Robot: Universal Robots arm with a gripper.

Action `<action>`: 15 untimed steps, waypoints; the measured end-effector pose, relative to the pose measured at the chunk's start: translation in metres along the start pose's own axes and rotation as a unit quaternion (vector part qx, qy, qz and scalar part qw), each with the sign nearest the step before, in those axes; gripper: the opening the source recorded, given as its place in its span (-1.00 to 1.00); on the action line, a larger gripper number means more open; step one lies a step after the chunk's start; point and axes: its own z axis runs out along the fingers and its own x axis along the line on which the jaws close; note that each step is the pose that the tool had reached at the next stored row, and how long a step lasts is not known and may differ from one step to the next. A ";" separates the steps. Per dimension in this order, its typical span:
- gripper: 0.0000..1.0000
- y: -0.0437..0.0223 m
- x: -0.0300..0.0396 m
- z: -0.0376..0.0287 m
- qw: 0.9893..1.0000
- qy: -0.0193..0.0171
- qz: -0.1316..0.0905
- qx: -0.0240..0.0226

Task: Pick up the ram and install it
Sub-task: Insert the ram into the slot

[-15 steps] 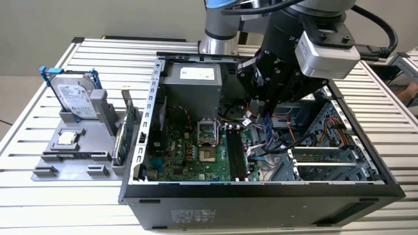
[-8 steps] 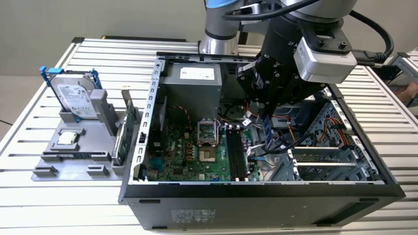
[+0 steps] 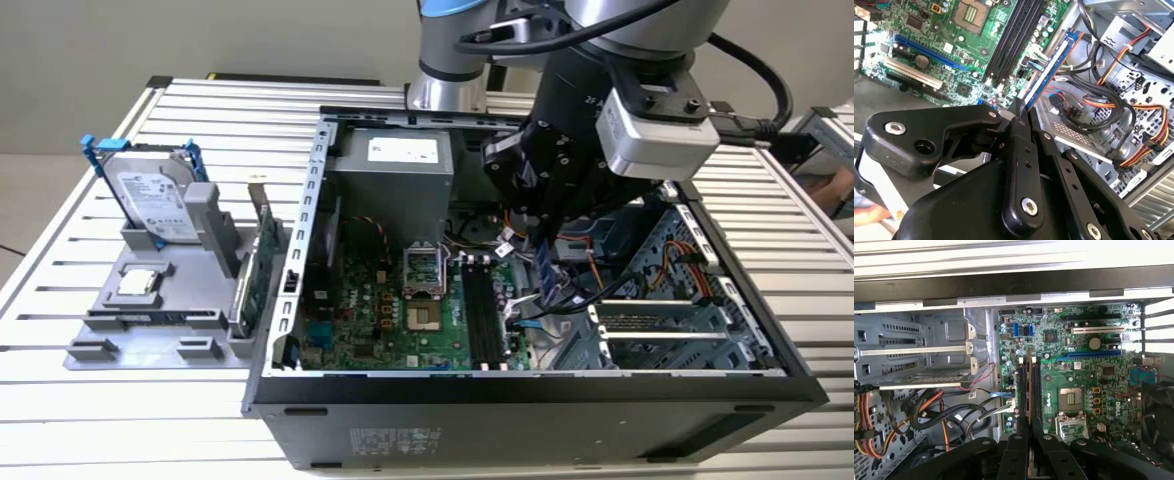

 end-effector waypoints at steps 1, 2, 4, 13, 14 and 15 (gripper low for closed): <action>-1.00 -0.0003 0.0000 0.0010 1.000 0.000 0.000 0.000; -1.00 -0.0008 0.0001 0.0019 1.000 0.000 0.000 0.000; -1.00 -0.0019 0.0002 0.0036 1.000 0.000 0.000 0.000; -1.00 -0.0089 0.0049 0.0100 1.000 0.000 0.000 0.000; -1.00 -0.0098 0.0058 0.0107 1.000 0.000 0.000 0.000; -1.00 -0.0108 0.0066 0.0114 1.000 0.000 0.000 0.000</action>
